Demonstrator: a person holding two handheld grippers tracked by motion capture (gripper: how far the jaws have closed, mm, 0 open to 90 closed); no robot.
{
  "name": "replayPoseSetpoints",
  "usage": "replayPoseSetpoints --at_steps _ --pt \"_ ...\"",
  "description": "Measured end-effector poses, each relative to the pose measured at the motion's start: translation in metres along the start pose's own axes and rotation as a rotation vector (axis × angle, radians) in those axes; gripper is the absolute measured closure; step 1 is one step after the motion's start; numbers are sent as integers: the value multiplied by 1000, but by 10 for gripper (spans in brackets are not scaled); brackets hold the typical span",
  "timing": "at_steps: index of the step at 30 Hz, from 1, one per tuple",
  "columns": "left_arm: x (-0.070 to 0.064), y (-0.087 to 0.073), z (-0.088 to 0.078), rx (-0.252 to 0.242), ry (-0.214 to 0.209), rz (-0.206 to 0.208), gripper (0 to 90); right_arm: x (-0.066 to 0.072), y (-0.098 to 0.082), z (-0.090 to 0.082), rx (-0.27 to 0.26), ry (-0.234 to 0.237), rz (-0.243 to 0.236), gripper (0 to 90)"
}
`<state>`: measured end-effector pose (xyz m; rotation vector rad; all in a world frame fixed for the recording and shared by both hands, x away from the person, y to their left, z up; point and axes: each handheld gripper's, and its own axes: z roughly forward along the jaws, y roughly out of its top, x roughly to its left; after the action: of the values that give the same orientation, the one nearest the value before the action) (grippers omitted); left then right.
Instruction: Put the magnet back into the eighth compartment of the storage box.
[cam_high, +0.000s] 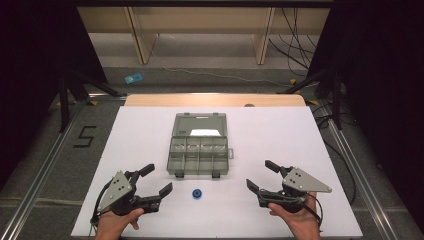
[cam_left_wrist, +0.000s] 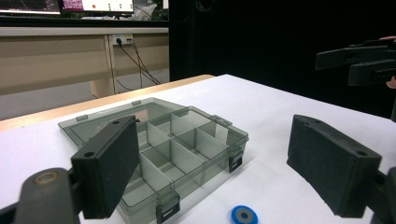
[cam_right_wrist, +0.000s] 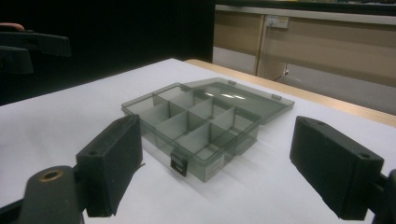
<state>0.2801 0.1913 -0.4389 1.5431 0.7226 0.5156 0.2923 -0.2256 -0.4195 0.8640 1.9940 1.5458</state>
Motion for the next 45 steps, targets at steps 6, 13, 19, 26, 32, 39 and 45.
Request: replayPoseSetpoints --at_steps 6,13,19,26,32,39,45 --pt "0 0 -1 12 6 0 164 -1 0 0 8 -2 -5 182" --pt "0 0 -1 15 6 4 164 0 1 0 29 11 -12 184" --pt "0 0 0 17 4 6 164 0 1 1 25 1 -20 165" --pt "0 0 0 19 4 7 164 1 2 4 38 -10 -72 155" --pt "1 -1 0 18 7 -1 164 2 5 6 65 0 -80 155" --pt "2 -1 0 24 11 2 164 4 10 10 149 34 -86 156" --pt "2 -1 0 25 12 0 164 8 12 20 212 75 -101 159"
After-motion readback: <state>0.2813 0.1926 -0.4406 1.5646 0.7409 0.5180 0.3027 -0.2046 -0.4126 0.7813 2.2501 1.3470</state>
